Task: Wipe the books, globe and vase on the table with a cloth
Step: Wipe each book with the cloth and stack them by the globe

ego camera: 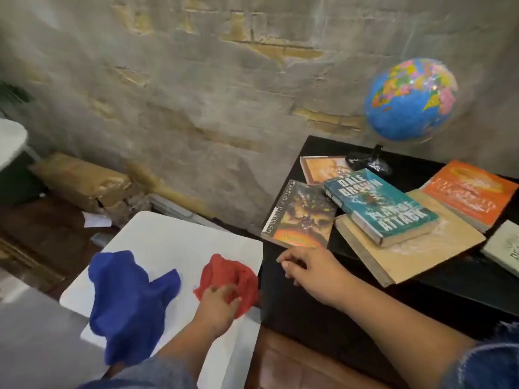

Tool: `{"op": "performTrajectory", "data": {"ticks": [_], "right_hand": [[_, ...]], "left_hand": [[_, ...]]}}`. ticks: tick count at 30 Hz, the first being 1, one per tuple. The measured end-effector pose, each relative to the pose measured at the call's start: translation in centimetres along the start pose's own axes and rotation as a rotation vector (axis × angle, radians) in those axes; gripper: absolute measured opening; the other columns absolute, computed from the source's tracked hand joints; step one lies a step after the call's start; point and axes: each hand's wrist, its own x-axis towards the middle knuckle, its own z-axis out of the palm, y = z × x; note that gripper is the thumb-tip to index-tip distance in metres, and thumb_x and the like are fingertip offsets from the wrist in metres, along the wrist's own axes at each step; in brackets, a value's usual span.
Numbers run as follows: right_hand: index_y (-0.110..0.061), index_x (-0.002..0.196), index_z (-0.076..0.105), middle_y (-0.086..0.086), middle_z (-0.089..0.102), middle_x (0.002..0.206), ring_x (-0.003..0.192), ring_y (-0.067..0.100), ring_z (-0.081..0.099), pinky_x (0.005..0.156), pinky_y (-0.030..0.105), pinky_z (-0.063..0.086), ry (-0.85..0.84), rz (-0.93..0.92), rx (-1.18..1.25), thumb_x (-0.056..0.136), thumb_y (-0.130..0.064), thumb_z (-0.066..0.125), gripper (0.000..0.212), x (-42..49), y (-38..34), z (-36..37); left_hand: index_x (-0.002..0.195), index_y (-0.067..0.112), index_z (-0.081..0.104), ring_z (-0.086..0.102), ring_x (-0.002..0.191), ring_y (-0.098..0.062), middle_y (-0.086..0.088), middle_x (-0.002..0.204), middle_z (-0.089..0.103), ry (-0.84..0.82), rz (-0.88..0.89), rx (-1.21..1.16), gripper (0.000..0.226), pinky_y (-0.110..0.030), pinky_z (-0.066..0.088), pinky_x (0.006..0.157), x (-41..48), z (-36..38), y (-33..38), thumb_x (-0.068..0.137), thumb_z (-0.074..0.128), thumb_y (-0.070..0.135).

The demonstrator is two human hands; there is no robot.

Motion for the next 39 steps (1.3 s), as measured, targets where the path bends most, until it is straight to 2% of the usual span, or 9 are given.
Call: {"op": "performTrajectory", "data": {"ticks": [5,7,11,17,24,28,30,35,39], "right_hand": [[-0.038,0.1,0.061,-0.011,0.064,0.085,0.076,0.003,0.061,0.068,0.014,0.047,0.005,0.092,0.042,0.097,-0.027,0.053,0.014,0.3,0.8,1.2],[-0.039,0.101,0.061,-0.011,0.065,0.087,0.078,0.004,0.062,0.067,0.013,0.046,0.005,0.123,0.04,0.097,-0.028,0.053,0.014,0.1,0.7,1.3],[-0.038,0.103,0.061,-0.01,0.065,0.089,0.08,0.005,0.063,0.067,0.013,0.046,0.022,0.159,0.077,0.098,-0.026,0.052,0.015,-0.3,0.7,1.2],[-0.037,0.101,0.062,-0.006,0.066,0.086,0.074,0.006,0.063,0.064,0.011,0.043,0.104,0.153,0.188,0.097,-0.025,0.053,0.016,-0.8,0.2,0.5],[-0.034,0.111,0.064,-0.017,0.062,0.101,0.097,-0.001,0.056,0.078,0.004,0.038,0.15,0.049,0.224,0.095,-0.024,0.058,0.02,-1.4,-2.3,-0.6],[-0.042,0.139,0.039,-0.023,0.044,0.137,0.127,-0.006,0.039,0.106,0.015,0.032,0.021,-0.074,0.216,0.092,-0.033,0.062,0.053,-2.1,-3.8,-0.8],[-0.037,0.142,0.038,-0.016,0.047,0.14,0.128,-0.002,0.043,0.109,0.021,0.034,0.003,-0.064,0.193,0.089,-0.039,0.065,0.059,-2.5,-3.4,-0.5],[-0.025,0.083,0.071,-0.003,0.066,0.081,0.08,0.012,0.06,0.078,0.031,0.047,0.226,0.006,0.639,0.078,-0.032,0.069,0.008,-4.7,-2.0,-1.3],[-0.024,0.088,0.075,-0.002,0.067,0.107,0.099,0.009,0.063,0.089,0.024,0.045,0.462,-0.024,0.759,0.07,-0.032,0.07,0.02,-7.1,-1.4,-3.4]], "left_hand": [[0.149,0.033,0.023,0.021,0.143,-0.036,-0.009,0.159,-0.002,-0.273,-0.086,0.344,0.066,-0.042,0.022,0.117,1.9,0.3,-1.5,0.091,0.044,0.058],[0.15,0.023,0.019,0.031,0.14,-0.031,-0.007,0.157,0.015,-0.252,-0.068,0.268,0.07,-0.038,0.027,0.115,2.3,0.3,-1.3,0.093,0.05,0.049],[0.124,0.012,0.056,0.06,0.103,-0.022,-0.007,0.115,0.062,0.064,-0.063,0.004,0.038,-0.031,0.045,0.099,2.9,-1.2,-1.0,0.091,0.059,0.029],[0.105,0.016,0.055,0.063,0.093,-0.027,-0.011,0.106,0.064,0.251,-0.093,-0.329,0.014,-0.034,0.053,0.077,2.2,-4.6,1.1,0.093,0.053,0.009],[0.105,0.028,0.054,0.061,0.095,-0.023,-0.006,0.107,0.061,-0.002,0.239,-0.574,0.025,-0.027,0.053,0.071,-1.7,-9.6,5.0,0.094,0.052,0.005],[0.096,0.014,0.053,0.056,0.059,-0.006,0.0,0.073,0.062,-0.228,0.484,-0.933,0.023,-0.015,0.044,0.05,-5.0,-11.1,9.7,0.09,0.048,-0.008],[0.093,0.016,0.055,0.056,0.058,-0.007,0.0,0.072,0.061,-0.352,0.569,-1.102,0.021,-0.016,0.046,0.051,-6.0,-11.7,11.4,0.079,0.057,0.0],[0.091,0.016,0.059,0.057,0.069,-0.012,-0.003,0.08,0.063,-0.251,0.534,-1.035,0.023,-0.018,0.049,0.06,-5.8,-11.0,12.9,0.086,0.051,-0.005],[0.108,0.035,0.061,0.061,0.096,-0.006,0.013,0.104,0.069,-0.334,0.5,-0.657,0.019,-0.035,0.045,0.087,-6.8,-7.9,14.5,0.093,0.057,0.023]]}}
